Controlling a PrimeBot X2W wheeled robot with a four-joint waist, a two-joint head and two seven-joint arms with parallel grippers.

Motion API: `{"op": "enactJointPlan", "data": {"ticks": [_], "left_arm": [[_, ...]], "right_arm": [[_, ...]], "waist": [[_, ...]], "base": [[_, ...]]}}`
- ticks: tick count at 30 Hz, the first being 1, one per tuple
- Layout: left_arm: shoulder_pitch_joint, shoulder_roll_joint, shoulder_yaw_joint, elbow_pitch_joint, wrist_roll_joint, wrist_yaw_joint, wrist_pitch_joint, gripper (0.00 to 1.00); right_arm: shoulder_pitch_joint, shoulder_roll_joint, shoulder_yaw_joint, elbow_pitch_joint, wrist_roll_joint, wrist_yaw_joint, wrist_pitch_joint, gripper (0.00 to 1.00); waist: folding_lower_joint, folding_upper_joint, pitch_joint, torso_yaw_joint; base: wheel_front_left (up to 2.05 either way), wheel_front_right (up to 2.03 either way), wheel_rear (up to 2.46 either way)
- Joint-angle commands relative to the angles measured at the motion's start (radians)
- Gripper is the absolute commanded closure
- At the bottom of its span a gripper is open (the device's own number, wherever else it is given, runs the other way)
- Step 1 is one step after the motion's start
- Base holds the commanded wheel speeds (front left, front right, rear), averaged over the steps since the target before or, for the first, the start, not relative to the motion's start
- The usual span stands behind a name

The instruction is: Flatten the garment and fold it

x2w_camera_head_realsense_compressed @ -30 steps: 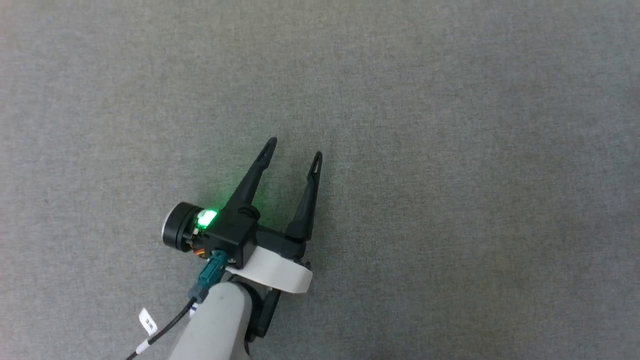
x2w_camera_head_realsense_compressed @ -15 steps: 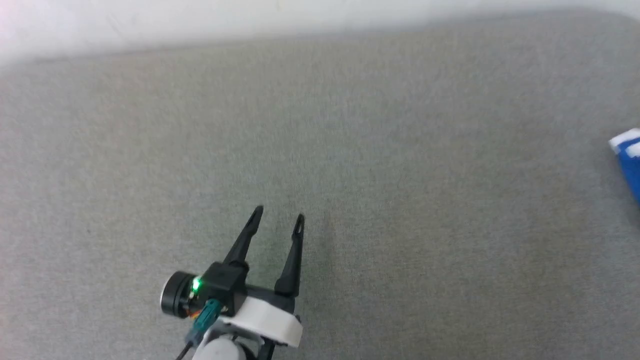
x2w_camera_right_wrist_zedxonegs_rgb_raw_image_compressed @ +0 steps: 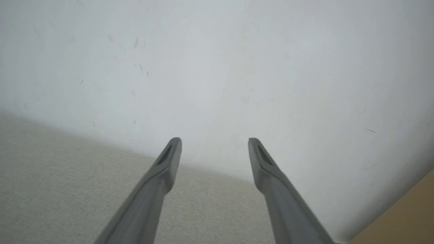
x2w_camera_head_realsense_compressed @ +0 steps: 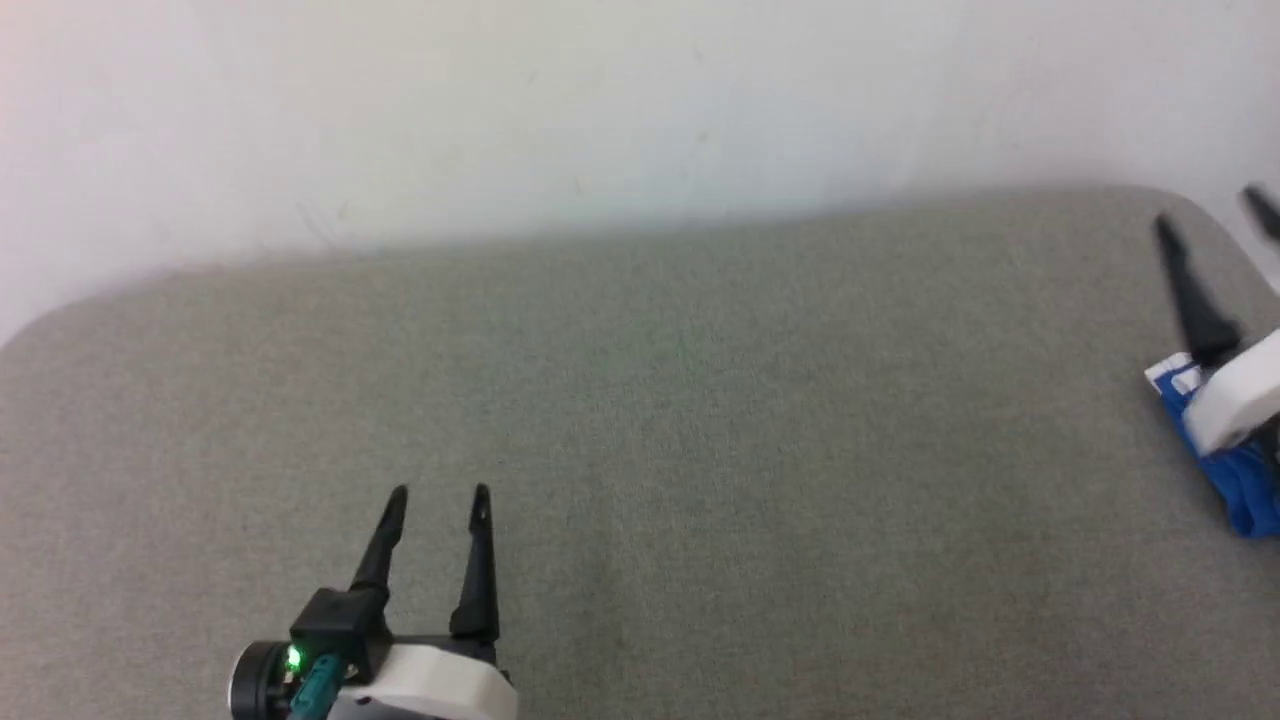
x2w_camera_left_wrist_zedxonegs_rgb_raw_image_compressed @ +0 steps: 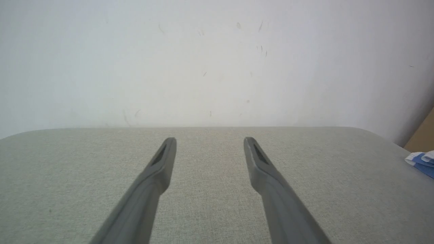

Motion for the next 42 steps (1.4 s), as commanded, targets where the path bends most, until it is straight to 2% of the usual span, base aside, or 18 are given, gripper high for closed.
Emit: {"op": "enactJointPlan", "data": {"ticks": [1, 6, 8, 11, 14, 22, 35, 36, 42], "left_arm": [[0.016, 0.001, 0.012, 0.005, 0.007, 0.006, -0.005, 0.00], [0.039, 0.000, 0.036, 0.013, 0.021, 0.018, -0.005, 0.00], [0.049, 0.000, 0.041, 0.014, 0.019, 0.023, -0.005, 0.00], [0.063, 0.000, 0.043, 0.024, 0.034, 0.026, -0.005, 0.00], [0.073, 0.000, 0.050, 0.028, 0.051, 0.034, -0.005, 0.00], [0.108, 0.000, 0.058, 0.039, 0.059, 0.021, -0.005, 0.00], [0.112, 0.000, 0.056, 0.006, 0.000, 0.037, -0.005, 0.00], [0.104, 0.000, 0.053, 0.010, 0.000, 0.034, 0.001, 1.00], [0.100, 0.000, 0.054, 0.010, 0.004, 0.032, 0.008, 1.00]], "right_arm": [[0.068, 0.048, -0.043, -0.038, -0.028, -0.001, -0.008, 0.00], [0.321, 0.251, -0.288, -0.275, -0.137, -0.001, -0.011, 0.00], [0.418, 0.342, -0.352, -0.375, -0.187, -0.001, -0.011, 0.00], [0.538, 0.462, -0.408, -0.462, -0.243, -0.001, -0.011, 0.00], [0.618, 0.518, -0.427, -0.502, -0.286, -0.001, -0.011, 0.00], [0.712, 0.552, -0.414, -0.502, -0.335, -0.001, -0.011, 0.00], [0.708, 0.556, -0.402, -0.488, -0.359, -0.001, -0.011, 0.00], [0.712, 0.551, -0.405, -0.488, -0.364, 0.000, -0.006, 1.00], [0.709, 0.551, -0.404, -0.490, -0.366, 0.000, 0.001, 1.00]], "waist": [[0.0002, 0.0000, -0.044, 0.019], [0.0002, 0.0000, -0.067, 0.047], [0.0002, 0.0000, -0.075, 0.055], [0.0002, 0.0000, -0.087, 0.064], [0.0002, 0.0000, -0.096, 0.072], [0.0002, 0.0000, -0.116, 0.085], [0.0002, 0.0000, -0.099, 0.108], [0.0003, 0.0000, -0.101, 0.107], [0.0004, 0.0000, -0.098, 0.106]], "base": [[0.00, 0.00, 0.00], [0.00, 0.00, 0.00], [0.00, 0.00, 0.00], [0.00, 0.00, 0.00], [0.00, 0.00, 0.00], [0.00, 0.00, 0.00], [0.00, 0.00, 0.00], [0.00, 0.00, 0.00], [0.00, 0.00, 0.00]]}}
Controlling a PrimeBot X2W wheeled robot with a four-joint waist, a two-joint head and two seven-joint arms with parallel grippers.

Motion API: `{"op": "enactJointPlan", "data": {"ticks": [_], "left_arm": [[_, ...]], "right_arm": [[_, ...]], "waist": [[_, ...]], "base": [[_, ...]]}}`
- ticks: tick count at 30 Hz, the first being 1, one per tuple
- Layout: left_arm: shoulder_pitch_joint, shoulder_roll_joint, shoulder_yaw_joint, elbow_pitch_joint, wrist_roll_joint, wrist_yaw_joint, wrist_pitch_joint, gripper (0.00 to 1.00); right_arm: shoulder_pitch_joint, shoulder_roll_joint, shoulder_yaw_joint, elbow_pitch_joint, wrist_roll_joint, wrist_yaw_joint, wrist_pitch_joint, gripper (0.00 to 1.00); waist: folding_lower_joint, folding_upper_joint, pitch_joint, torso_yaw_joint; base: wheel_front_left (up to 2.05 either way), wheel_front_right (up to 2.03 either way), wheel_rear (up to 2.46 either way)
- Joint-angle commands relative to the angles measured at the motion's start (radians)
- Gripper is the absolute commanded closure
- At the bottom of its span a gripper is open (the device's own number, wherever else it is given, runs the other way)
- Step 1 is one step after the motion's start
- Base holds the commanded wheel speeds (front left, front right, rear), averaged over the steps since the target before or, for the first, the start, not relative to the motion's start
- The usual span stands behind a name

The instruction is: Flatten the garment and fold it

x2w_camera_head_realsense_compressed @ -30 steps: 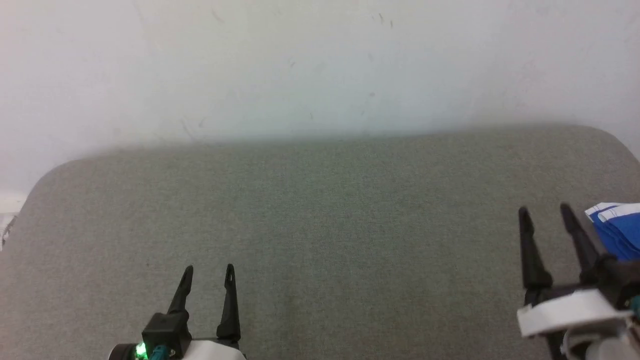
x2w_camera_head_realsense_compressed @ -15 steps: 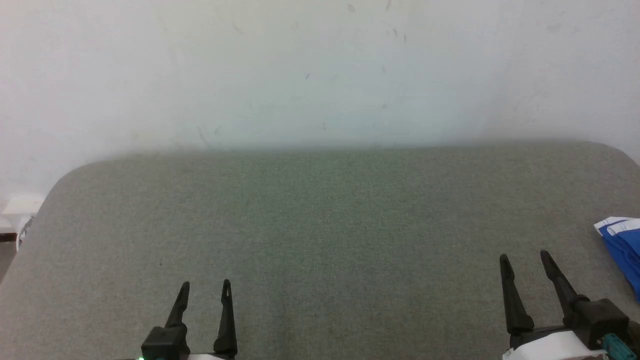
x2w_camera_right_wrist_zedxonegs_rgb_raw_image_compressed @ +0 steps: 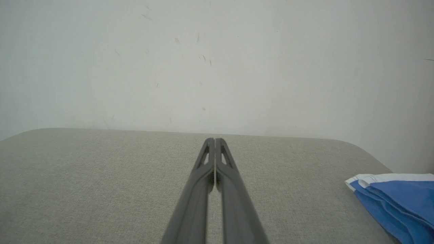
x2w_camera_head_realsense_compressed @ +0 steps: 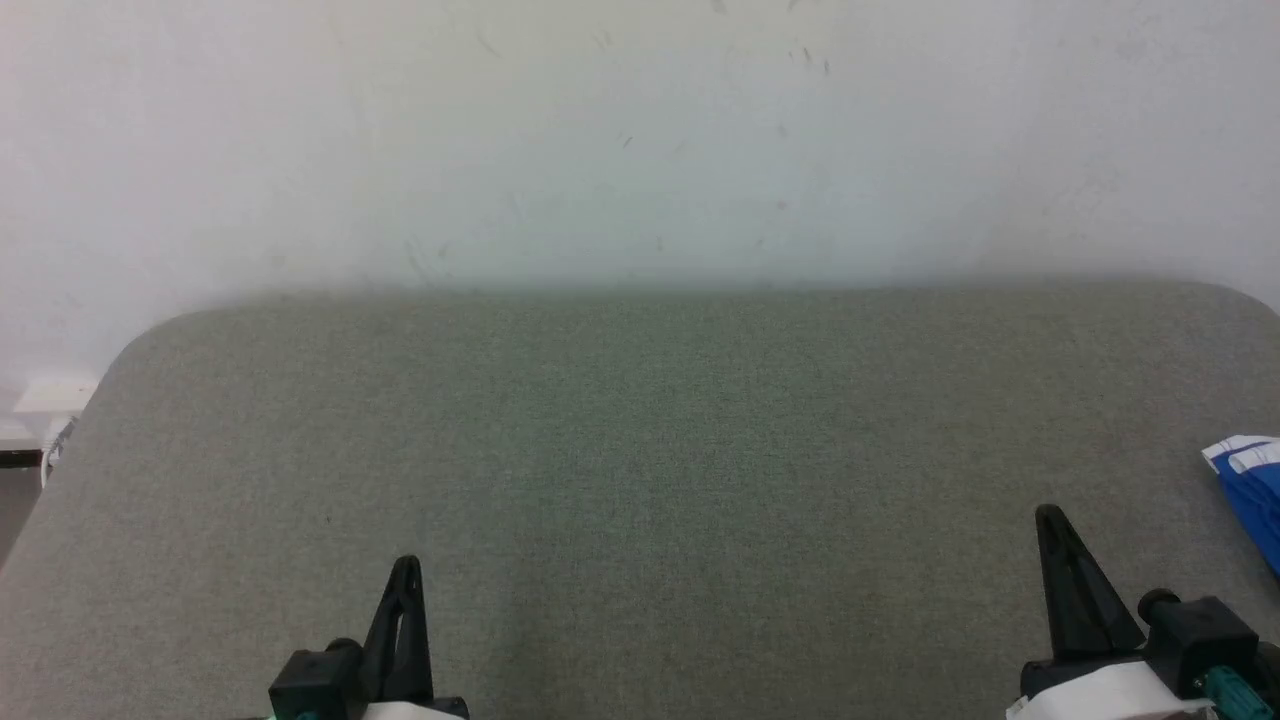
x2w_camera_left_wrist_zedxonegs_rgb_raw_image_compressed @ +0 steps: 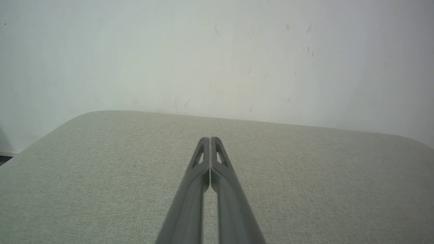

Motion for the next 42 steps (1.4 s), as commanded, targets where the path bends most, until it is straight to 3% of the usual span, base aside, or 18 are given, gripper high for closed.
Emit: {"op": "enactJointPlan", "data": {"ticks": [1, 42], "left_arm": [[-0.004, 0.000, 0.003, -0.003, 0.005, -0.003, 0.004, 1.00], [-0.052, 0.000, 0.032, -0.031, 0.057, -0.029, 0.087, 1.00]], "right_arm": [[-0.004, 0.000, 0.002, -0.002, -0.002, 0.000, 0.007, 1.00], [-0.046, 0.002, 0.020, -0.029, -0.022, 0.000, 0.091, 1.00]], "waist": [[-0.0001, 0.0000, 0.001, 0.000], [-0.0002, 0.0000, 0.029, -0.007]], "base": [[0.00, 0.00, 0.00], [0.00, 0.00, 0.00]]}}
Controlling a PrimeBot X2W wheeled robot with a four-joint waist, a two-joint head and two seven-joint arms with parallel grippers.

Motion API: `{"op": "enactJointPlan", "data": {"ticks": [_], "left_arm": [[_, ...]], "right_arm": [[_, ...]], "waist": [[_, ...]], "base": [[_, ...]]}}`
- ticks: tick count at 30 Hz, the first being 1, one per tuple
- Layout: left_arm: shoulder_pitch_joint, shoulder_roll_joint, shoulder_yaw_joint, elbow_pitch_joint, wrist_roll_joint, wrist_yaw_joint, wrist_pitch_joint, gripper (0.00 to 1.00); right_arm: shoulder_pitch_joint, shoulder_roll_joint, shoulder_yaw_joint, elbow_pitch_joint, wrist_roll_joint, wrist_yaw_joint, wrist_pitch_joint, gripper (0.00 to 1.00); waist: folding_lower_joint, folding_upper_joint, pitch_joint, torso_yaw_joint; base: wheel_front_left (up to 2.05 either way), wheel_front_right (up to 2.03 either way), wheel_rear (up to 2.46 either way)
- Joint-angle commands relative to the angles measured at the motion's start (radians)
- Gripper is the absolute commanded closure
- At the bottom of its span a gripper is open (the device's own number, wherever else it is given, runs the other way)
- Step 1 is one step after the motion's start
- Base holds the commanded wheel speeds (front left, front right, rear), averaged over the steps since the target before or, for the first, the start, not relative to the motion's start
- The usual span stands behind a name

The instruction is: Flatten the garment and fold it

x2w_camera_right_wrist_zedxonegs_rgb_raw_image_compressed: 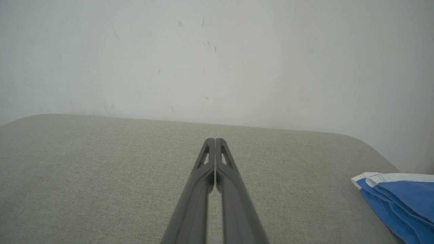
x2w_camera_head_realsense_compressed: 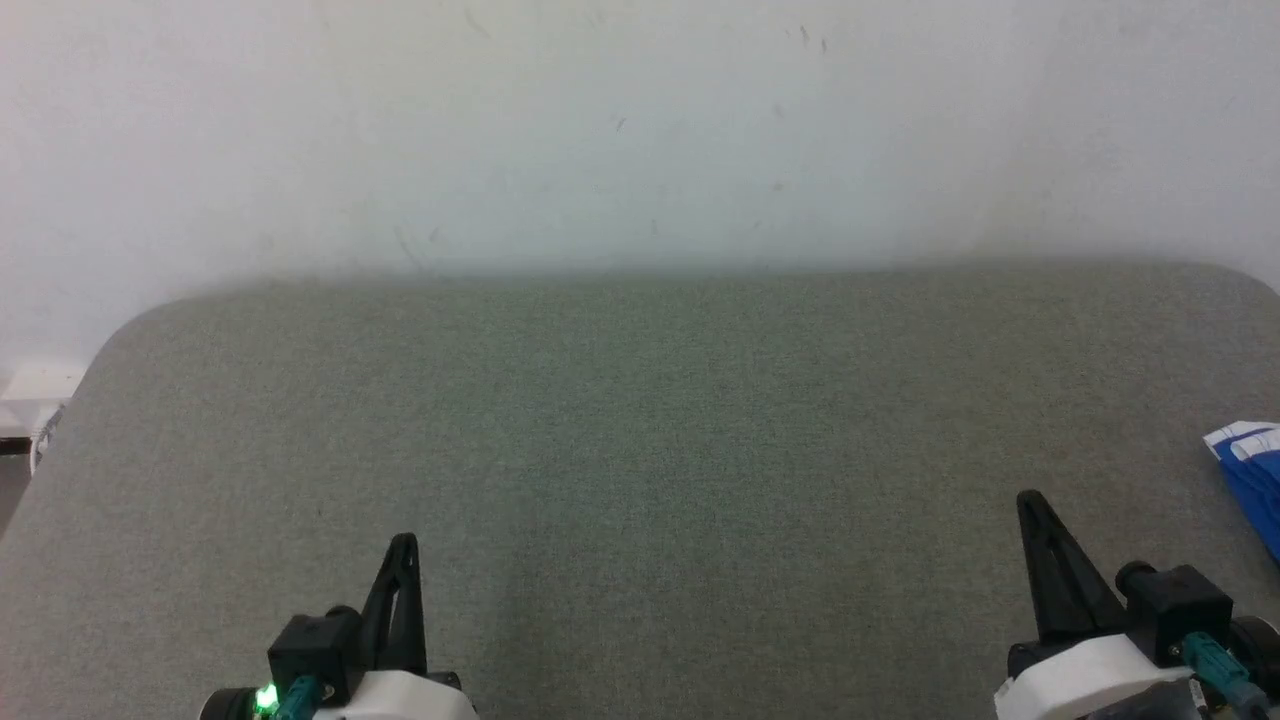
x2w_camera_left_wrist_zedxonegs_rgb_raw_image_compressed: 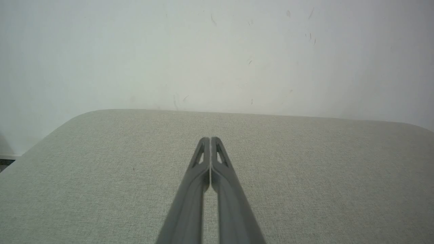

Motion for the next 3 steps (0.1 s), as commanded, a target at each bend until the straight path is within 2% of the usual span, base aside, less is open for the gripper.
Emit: {"op": "enactJointPlan", "data": {"ticks": [1, 3], "left_arm": [[-0.021, 0.000, 0.007, -0.008, 0.012, -0.007, 0.005, 1.00], [-0.023, 0.000, 0.009, -0.009, 0.015, -0.008, 0.009, 1.00]], "right_arm": [[-0.020, 0.002, 0.001, -0.007, -0.005, 0.000, 0.006, 1.00], [-0.022, 0.002, 0.002, -0.008, -0.006, 0.000, 0.010, 1.00]], "waist": [[0.0000, 0.0000, 0.001, 0.000], [0.0000, 0.0000, 0.002, -0.001]], "base": [[0.00, 0.00, 0.00], [0.00, 0.00, 0.00]]}}
